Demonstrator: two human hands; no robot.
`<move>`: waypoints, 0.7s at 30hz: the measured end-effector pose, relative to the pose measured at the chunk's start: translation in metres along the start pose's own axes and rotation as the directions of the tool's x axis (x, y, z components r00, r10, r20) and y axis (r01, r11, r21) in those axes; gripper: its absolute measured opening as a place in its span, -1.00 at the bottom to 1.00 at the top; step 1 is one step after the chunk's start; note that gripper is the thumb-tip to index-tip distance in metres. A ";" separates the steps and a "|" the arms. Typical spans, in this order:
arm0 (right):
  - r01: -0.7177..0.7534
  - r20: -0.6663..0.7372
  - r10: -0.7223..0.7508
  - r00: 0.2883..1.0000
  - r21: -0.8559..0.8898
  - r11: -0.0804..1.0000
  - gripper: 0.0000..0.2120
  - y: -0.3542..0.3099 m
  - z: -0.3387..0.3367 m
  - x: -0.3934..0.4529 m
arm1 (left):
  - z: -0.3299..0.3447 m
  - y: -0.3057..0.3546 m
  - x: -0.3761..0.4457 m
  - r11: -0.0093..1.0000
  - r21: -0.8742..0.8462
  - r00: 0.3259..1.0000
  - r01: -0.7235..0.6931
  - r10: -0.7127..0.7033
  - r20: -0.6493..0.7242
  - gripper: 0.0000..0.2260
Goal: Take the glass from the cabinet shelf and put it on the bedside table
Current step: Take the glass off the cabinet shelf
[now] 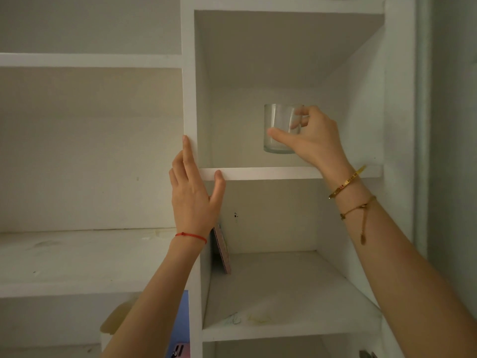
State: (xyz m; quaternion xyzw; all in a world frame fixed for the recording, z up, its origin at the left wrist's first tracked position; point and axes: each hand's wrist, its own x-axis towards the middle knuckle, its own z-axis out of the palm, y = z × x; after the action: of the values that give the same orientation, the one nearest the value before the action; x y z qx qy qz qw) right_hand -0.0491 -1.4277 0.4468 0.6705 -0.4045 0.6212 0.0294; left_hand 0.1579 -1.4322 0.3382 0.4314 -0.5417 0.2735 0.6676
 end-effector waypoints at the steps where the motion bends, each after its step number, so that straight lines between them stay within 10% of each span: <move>1: 0.005 -0.002 -0.005 1.000 0.010 1.000 -0.30 -0.003 -0.005 -0.005 | -0.002 0.001 0.000 1.000 -0.003 1.000 0.004 -0.004 0.015 -0.29; 21: -0.142 0.271 0.090 0.958 0.179 0.974 -0.31 0.005 -0.016 -0.152 | -0.106 0.000 -0.091 0.995 0.061 0.890 -0.075 0.039 0.454 -0.67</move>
State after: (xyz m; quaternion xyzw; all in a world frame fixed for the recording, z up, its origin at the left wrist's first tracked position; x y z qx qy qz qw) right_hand -0.0497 -1.3455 0.3178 0.7210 -0.3805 0.5649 -0.1270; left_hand 0.1853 -1.3305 0.2464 0.4923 -0.6837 0.2057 0.4979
